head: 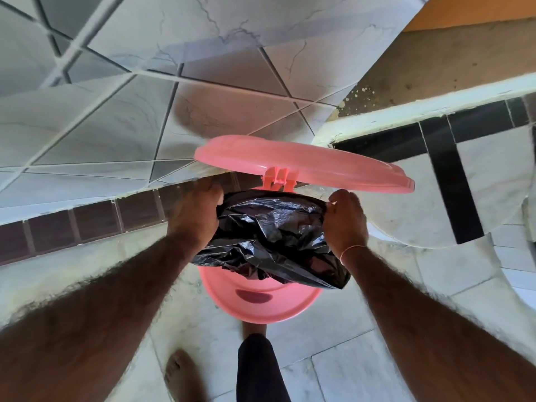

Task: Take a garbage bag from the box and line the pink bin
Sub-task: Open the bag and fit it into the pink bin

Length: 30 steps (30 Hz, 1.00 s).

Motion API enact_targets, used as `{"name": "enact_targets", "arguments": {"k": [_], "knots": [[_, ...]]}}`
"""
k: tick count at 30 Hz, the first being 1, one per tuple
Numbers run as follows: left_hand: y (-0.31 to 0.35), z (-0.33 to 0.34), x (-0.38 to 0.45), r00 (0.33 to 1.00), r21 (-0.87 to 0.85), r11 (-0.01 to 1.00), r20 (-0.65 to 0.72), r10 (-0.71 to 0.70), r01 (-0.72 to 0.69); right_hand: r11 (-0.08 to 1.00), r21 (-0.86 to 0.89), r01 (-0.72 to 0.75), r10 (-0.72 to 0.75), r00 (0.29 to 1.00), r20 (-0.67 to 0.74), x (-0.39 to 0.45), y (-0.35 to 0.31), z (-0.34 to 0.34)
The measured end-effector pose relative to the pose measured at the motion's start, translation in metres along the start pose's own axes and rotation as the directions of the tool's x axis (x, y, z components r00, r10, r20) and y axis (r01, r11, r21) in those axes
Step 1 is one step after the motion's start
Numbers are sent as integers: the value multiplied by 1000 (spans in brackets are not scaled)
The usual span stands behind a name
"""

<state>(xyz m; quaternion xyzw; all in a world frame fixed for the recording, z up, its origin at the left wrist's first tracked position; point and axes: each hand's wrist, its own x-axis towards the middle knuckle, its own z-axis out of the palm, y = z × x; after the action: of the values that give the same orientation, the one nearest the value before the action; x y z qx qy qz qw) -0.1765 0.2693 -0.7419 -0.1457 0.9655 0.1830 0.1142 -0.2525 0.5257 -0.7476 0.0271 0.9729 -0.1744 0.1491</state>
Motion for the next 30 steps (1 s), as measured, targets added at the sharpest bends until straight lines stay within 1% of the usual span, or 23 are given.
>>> {"name": "enact_targets", "arguments": {"k": [2, 4, 5, 8, 10, 13, 15, 19, 23, 27, 30], "knots": [[1, 2, -2, 999, -26, 999, 20, -33, 34, 999, 34, 38, -41, 995, 90, -5, -6, 2], [-1, 4, -1, 996, -86, 992, 36, -87, 90, 994, 37, 100, -104, 985, 141, -10, -7, 8], [-2, 5, 0, 992, -136, 983, 56, -115, 121, 995, 44, 86, -92, 983, 161, -11, -7, 9], [3, 7, 6, 984, -234, 957, 94, -153, 171, 995, 98, -36, 13, 975, 221, -11, -4, 13], [8, 7, 9, 975, -311, 927, 138, -173, 208, 987, 137, -84, 44, 962, 271, -10, -3, 13], [13, 13, 9, 962, -452, 864, 246, -120, 223, 979, 163, -120, 56, 935, 350, -8, -2, 14], [13, 19, 6, 953, -499, 834, 289, -96, 235, 973, 175, -153, 72, 915, 397, -6, 1, 16], [4, 20, 4, 939, -501, 831, 337, -71, 242, 967, 163, -197, 101, 880, 465, -2, 6, 17], [-7, 13, -11, 923, -400, 885, 378, -77, 237, 968, 118, -222, 133, 852, 507, -4, 15, 18], [-28, 17, -41, 938, -301, 930, 330, -105, 210, 961, 92, -262, 177, 833, 524, -12, 23, 19], [-41, 24, -66, 942, -300, 928, 313, -124, 222, 927, 161, -337, 210, 827, 521, -19, 29, 21]]}}
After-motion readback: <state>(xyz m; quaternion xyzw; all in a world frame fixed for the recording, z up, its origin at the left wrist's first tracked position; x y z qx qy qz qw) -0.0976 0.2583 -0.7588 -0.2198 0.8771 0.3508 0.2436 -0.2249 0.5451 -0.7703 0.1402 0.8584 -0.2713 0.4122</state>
